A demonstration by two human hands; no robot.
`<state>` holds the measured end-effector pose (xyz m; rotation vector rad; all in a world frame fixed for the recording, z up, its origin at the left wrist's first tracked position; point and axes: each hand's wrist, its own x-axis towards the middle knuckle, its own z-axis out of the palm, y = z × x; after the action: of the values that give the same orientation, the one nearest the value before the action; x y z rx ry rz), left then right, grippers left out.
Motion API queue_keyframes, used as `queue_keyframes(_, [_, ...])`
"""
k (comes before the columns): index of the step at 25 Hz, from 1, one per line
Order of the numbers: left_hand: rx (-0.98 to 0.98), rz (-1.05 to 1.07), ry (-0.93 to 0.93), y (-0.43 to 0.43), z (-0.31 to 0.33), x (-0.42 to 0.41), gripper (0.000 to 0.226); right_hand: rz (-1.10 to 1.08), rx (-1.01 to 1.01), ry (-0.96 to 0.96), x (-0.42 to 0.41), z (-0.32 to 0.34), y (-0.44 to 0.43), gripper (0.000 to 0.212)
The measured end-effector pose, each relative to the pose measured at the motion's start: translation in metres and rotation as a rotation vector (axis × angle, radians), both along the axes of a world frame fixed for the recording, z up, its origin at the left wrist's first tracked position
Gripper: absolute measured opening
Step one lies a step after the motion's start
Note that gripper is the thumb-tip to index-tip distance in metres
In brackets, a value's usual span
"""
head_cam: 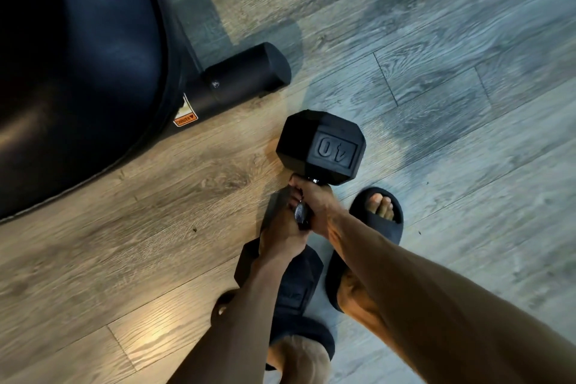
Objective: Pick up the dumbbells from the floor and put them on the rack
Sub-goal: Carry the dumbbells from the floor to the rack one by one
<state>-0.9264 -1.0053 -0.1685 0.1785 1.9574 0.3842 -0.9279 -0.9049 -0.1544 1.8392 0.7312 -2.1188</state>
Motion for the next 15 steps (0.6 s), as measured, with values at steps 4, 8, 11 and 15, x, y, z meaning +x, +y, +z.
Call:
queue_keyframes(4, [-0.103, -0.056, -0.062, -0.01, 0.025, 0.018, 0.026, -0.032, 0.007, -0.051, 0.022, 0.023, -0.012, 0.027])
queue_keyframes(8, [-0.078, -0.133, -0.132, -0.015, 0.121, 0.035, 0.02, -0.061, 0.025, -0.082, 0.051, 0.109, -0.017, 0.024])
queue_keyframes(11, [-0.009, -0.148, -0.194, -0.017, 0.218, 0.041, 0.01, -0.115, 0.02, -0.087, 0.066, 0.196, -0.021, 0.019])
queue_keyframes(15, [0.021, -0.191, -0.22, -0.01, 0.376, 0.043, 0.022, -0.184, -0.005, -0.088, 0.079, 0.332, -0.023, 0.016])
